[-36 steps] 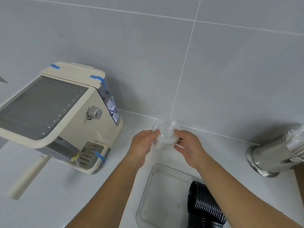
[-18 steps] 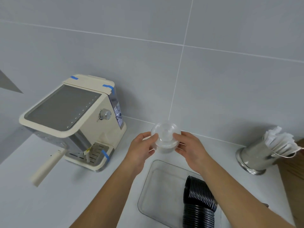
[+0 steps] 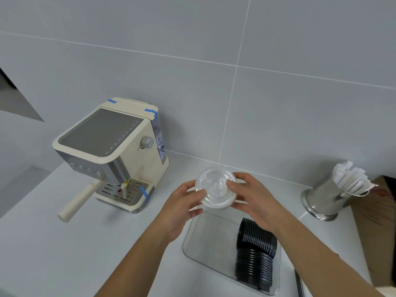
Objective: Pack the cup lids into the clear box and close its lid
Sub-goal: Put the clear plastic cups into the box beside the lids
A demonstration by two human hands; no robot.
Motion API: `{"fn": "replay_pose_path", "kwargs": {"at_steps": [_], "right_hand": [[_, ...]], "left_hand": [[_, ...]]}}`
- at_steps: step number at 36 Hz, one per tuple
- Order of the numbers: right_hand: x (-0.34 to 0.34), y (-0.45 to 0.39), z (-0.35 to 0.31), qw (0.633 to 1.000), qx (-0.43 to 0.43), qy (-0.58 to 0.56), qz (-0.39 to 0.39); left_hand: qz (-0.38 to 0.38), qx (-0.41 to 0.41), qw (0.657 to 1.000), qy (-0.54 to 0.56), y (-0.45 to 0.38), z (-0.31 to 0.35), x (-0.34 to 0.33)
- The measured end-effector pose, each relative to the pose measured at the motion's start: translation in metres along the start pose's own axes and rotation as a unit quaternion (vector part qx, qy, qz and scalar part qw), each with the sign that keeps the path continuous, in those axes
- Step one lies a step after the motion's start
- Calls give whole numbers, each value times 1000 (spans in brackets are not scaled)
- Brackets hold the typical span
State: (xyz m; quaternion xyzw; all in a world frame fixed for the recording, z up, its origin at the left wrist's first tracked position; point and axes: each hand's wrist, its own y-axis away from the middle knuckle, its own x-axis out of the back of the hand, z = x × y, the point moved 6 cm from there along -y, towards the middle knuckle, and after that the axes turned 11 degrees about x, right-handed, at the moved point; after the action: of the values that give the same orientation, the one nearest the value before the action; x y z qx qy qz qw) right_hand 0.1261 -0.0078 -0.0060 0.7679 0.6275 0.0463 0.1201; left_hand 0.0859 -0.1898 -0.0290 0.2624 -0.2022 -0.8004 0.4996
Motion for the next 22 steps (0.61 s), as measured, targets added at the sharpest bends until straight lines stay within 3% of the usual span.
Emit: {"fn": "replay_pose_path", "kwargs": {"at_steps": [9, 15, 22], "right_hand": [[2, 20, 13, 994, -17, 78, -76], [4, 24, 15, 967, -12, 214, -135], [7, 21, 34, 939, -38, 290, -179]], "left_hand": [[-29, 49, 998, -35, 12, -27, 9], [-22, 46, 991, -123, 15, -36, 13], [-9, 45, 982, -182, 14, -45, 12]]}}
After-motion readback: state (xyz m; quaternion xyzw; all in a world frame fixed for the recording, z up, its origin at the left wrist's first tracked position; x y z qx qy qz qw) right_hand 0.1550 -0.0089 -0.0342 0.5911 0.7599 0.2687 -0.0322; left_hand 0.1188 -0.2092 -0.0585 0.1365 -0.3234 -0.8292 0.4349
